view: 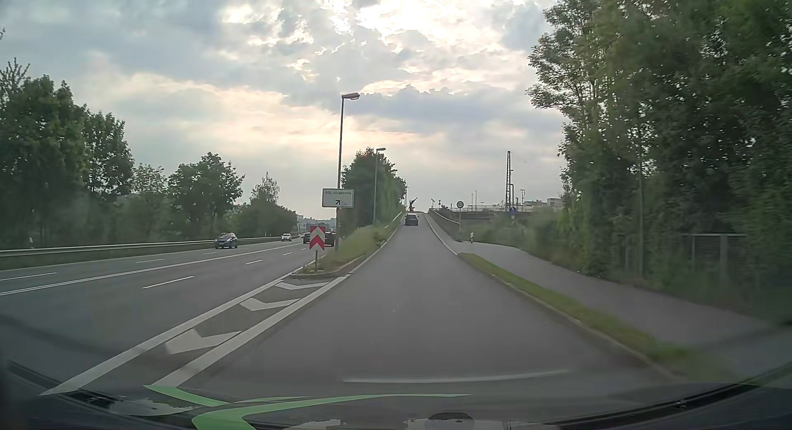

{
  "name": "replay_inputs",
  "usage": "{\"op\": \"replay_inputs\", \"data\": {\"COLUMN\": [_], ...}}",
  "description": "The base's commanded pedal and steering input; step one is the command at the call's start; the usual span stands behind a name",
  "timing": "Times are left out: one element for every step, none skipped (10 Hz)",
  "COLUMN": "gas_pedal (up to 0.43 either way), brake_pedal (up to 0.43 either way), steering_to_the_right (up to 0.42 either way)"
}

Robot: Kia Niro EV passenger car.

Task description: Follow the waypoints while adhering to traffic rules and regulations

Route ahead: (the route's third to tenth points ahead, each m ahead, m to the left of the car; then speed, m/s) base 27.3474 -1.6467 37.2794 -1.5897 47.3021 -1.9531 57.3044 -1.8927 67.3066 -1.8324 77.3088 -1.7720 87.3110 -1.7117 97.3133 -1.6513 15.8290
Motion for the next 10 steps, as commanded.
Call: {"op": "replay_inputs", "data": {"gas_pedal": [0.000,0.000,0.000,0.000,0.000,0.000,0.000,0.000,0.000,0.000], "brake_pedal": [0.000,0.000,0.000,0.000,0.000,0.000,0.000,0.000,0.000,0.000], "steering_to_the_right": [0.001,0.001,0.001,0.002,0.002,0.002,0.002,0.002,0.003,0.003]}}
